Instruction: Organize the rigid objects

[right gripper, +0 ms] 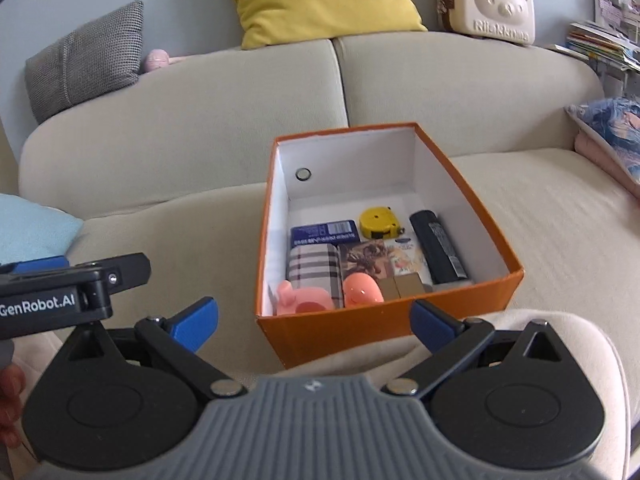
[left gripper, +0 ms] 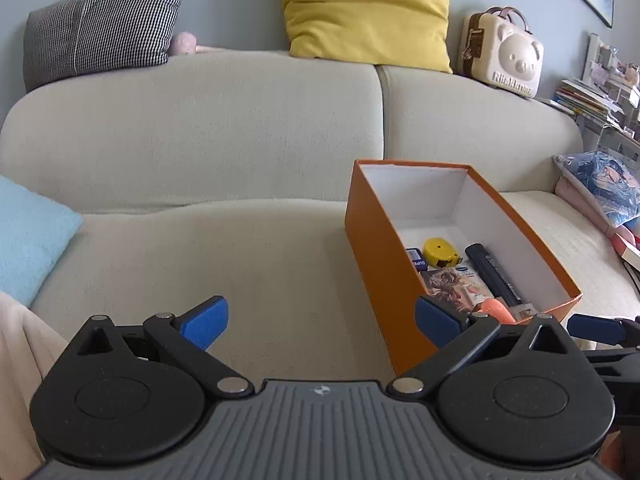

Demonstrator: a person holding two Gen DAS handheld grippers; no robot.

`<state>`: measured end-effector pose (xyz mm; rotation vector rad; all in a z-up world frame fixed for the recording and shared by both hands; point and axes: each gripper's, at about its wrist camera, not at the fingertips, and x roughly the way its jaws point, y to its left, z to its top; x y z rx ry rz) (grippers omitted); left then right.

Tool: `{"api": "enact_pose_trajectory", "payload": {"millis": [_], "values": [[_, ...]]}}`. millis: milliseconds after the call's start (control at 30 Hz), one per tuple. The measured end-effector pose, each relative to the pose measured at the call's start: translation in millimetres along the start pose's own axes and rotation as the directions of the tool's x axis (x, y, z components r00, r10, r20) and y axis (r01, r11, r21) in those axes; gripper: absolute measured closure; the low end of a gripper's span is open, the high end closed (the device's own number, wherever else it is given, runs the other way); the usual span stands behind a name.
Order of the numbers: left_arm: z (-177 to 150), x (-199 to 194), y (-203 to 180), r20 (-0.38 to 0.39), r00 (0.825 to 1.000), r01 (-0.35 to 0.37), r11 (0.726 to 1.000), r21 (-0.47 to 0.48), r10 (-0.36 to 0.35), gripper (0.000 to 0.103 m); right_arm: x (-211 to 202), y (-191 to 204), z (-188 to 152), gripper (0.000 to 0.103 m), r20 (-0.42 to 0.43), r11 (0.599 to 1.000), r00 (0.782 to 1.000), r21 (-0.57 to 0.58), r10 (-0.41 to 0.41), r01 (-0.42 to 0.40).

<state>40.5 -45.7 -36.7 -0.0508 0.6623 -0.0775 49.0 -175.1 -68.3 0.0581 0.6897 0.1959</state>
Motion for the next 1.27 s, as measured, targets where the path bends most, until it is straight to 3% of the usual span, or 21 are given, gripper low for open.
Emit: {"api": "enact_pose_trajectory", "payload": {"millis": [300,1267], "values": [[-3,2,13,-0.01,0.999,-0.041,0.999,-0.026,0.041,0.0,4,-1,-2,0.001,0.008,0.999,1.0,0.023,-0.026,0.026],[-2,-5,14,0.01,0.999,-0.033,0.999,0.009,0.033,0.0,-3,-2,-2,0.001,0.049,0.999,0.998,0.029,-0.035,0.033]]}}
